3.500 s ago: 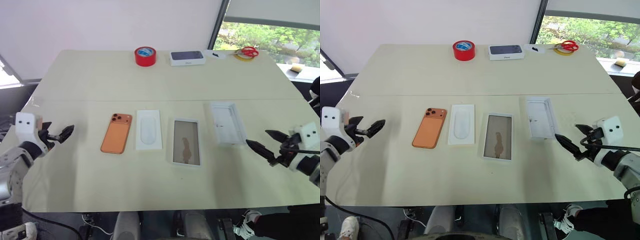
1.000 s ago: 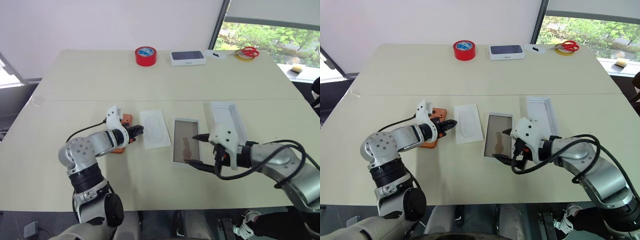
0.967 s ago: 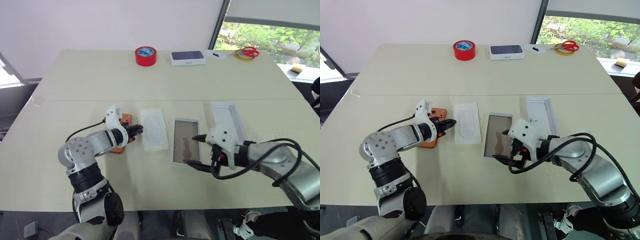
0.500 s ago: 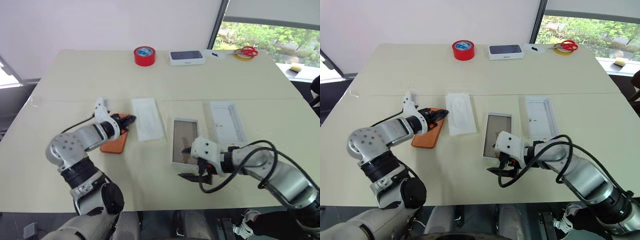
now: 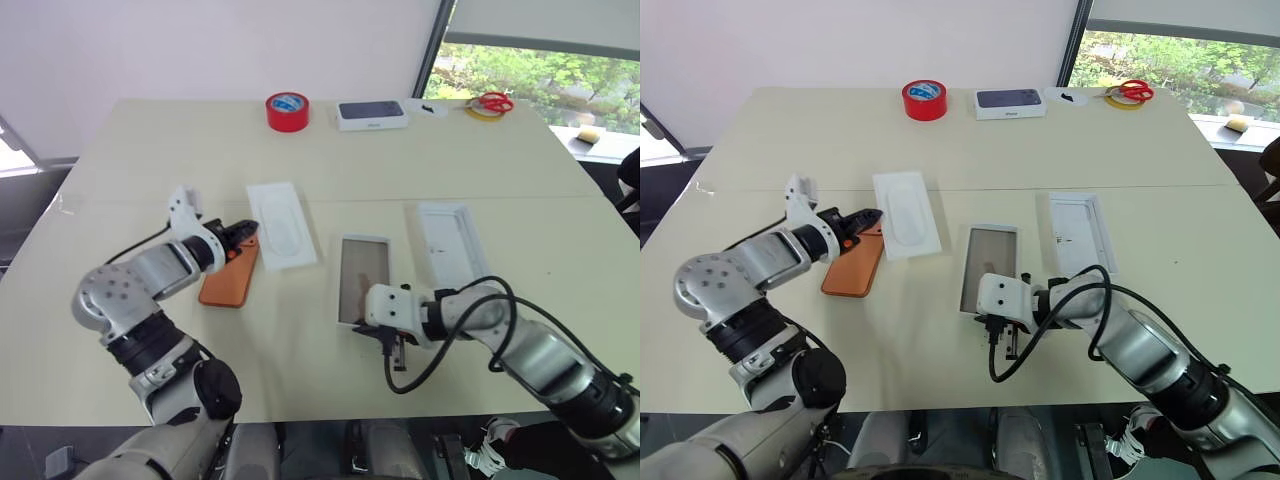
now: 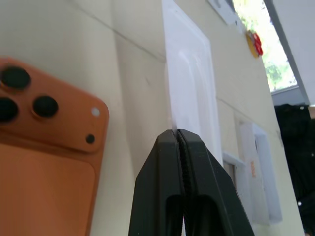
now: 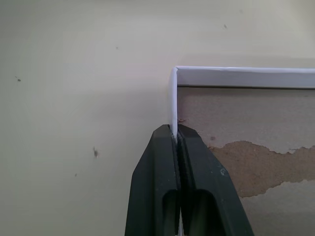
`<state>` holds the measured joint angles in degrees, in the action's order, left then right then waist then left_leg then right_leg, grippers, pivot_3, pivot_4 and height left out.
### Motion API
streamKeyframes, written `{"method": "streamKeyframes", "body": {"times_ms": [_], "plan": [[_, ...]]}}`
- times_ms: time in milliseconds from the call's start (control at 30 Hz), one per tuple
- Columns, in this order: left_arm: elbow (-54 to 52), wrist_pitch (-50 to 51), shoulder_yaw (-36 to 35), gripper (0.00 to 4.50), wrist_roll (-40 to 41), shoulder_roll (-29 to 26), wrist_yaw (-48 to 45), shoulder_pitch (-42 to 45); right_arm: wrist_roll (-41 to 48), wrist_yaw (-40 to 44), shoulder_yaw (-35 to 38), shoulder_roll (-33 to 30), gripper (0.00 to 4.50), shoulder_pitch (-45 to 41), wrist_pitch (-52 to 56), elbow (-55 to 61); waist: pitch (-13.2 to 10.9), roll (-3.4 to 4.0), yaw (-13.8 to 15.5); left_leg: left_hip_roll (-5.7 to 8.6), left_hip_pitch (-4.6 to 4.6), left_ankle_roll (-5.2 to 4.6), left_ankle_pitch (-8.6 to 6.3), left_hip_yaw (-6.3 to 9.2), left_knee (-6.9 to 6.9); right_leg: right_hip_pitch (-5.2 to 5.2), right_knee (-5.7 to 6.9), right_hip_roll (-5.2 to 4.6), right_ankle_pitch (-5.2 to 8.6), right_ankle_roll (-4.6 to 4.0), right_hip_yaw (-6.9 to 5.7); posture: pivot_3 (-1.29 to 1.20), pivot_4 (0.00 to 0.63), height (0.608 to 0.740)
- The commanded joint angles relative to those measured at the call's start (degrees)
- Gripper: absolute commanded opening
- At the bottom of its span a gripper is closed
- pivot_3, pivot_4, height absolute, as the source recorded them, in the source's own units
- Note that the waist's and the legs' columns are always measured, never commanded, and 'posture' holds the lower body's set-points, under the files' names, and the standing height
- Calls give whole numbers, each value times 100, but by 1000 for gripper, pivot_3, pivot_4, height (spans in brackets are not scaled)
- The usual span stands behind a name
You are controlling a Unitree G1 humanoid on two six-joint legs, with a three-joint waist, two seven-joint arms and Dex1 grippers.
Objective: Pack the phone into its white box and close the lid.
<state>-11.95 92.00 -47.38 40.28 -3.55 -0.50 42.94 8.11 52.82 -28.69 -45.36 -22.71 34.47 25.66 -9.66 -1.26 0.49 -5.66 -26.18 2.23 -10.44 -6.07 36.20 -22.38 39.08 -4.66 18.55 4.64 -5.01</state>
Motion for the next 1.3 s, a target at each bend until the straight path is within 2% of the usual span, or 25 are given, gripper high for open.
{"method": "streamKeyframes", "body": {"times_ms": [33,167,300,400,467,500,533,700,800,1000,1267,1300], "plan": [[-3,47,-92,0,139,-198,-184,241,-251,256,-238,376,51,-499,-408,-368,0,0,4,0,0,1,0,-1,1,1,0,0,0,0,0,0,150,730],[38,49,-4,0,138,-230,-231,271,-582,255,-451,971,51,-1047,-624,-1155,0,-1,16,0,1,20,12,-1,0,0,1,0,0,0,-2,0,150,730],[-102,50,85,0,210,-59,-203,173,-680,195,-307,1278,51,-1293,-516,-1636,0,-2,27,1,-3,25,15,-3,4,3,-1,-5,0,1,-2,0,150,730],[-206,50,157,0,247,88,-163,62,-545,245,-21,1249,931,-1251,-472,-1540,0,-3,15,2,-3,25,15,-2,4,3,0,-5,-1,1,-2,0,150,730],[-246,50,266,0,270,173,-143,-33,-410,225,320,1101,1834,-1063,-547,-1253,-1,-2,15,1,-3,25,15,-3,2,1,0,-4,-1,1,-2,0,150,730],[-277,50,340,0,295,216,-139,-83,-325,205,537,1011,2443,-944,-522,-1089,0,-2,14,1,-3,24,14,-2,2,1,0,-4,-1,1,-2,0,150,730],[-300,50,409,0,313,245,-136,-125,-249,208,712,933,2758,-846,-479,-952,0,-2,23,1,-3,24,14,-2,2,1,0,-4,-1,1,-2,0,150,730],[-378,50,928,0,363,424,-125,-407,293,263,1771,408,2758,-171,-102,-222,0,-3,24,1,-3,11,6,-1,1,2,0,-4,-1,0,-2,0,150,730],[-368,50,1257,0,291,488,-122,-530,432,158,2098,267,2758,43,38,-30,-1,-4,11,2,-2,3,1,-1,3,3,-1,-4,-1,0,-2,0,150,730],[-290,46,1609,0,144,480,-174,-612,475,-44,2221,276,2758,125,140,22,-1,-3,0,0,2,3,1,-2,-2,1,1,-1,0,-1,-1,0,150,730],[-284,49,1696,0,56,440,-279,-613,438,-194,2114,306,2758,175,61,-28,-1,-3,22,2,0,2,1,-1,0,3,0,-3,0,0,-1,0,150,730],[-294,49,1690,287,66,443,-291,-614,430,-204,2103,308,2776,176,48,-37,-1,-3,21,2,0,2,1,-1,0,2,0,-3,0,0,-1,0,150,730]]}}
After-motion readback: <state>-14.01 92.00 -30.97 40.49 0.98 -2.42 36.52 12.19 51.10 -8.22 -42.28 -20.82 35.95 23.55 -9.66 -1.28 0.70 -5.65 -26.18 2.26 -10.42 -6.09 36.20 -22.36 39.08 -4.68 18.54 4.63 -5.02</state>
